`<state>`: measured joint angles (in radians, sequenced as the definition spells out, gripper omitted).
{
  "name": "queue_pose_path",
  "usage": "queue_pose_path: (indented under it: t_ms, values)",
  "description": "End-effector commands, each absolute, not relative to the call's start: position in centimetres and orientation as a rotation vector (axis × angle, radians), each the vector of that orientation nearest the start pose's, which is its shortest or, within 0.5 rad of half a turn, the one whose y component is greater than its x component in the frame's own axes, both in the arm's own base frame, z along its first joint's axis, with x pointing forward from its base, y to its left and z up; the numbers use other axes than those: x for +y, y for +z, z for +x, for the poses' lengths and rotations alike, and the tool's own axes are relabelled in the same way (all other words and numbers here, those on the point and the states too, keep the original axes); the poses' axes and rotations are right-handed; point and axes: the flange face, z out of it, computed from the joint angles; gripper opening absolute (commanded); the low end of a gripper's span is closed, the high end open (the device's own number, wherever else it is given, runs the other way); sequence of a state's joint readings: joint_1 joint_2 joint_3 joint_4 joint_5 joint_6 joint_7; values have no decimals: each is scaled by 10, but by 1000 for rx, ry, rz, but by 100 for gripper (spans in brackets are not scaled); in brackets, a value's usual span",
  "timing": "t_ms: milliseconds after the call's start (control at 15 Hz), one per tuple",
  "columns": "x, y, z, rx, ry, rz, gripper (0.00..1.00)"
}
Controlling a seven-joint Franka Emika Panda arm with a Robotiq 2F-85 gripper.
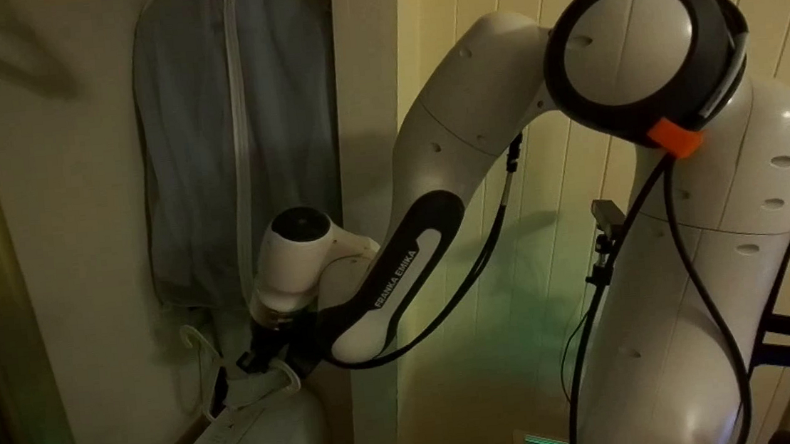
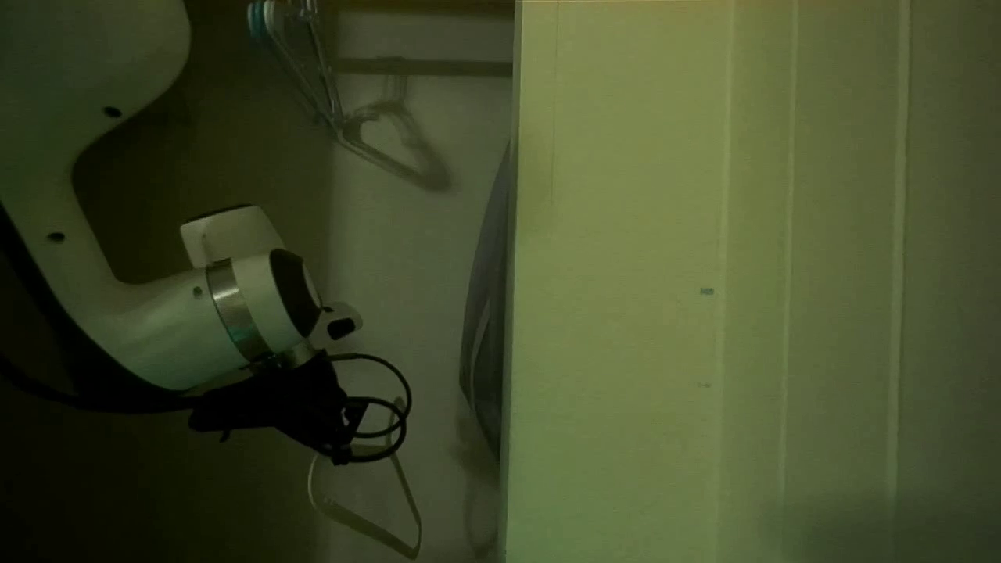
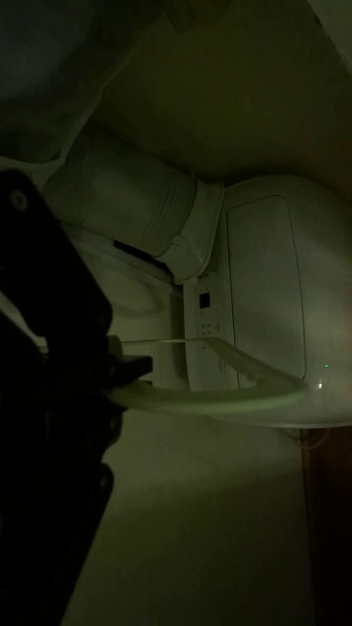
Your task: Remove one white hanger from the rail then hang it back on the rail.
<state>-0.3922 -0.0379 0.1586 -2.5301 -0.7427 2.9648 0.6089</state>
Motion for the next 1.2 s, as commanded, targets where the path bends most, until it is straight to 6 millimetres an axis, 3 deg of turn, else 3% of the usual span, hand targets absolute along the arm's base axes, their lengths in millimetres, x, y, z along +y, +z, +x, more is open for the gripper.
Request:
queue_pose_path:
  t_ms: [0, 400, 1133]
  values:
    - [-66, 328, 480, 223, -807, -3244, 6]
    - [-67, 325, 491, 229, -838, -3239, 1]
    - [-64, 266, 533, 261, -770, -3203, 1]
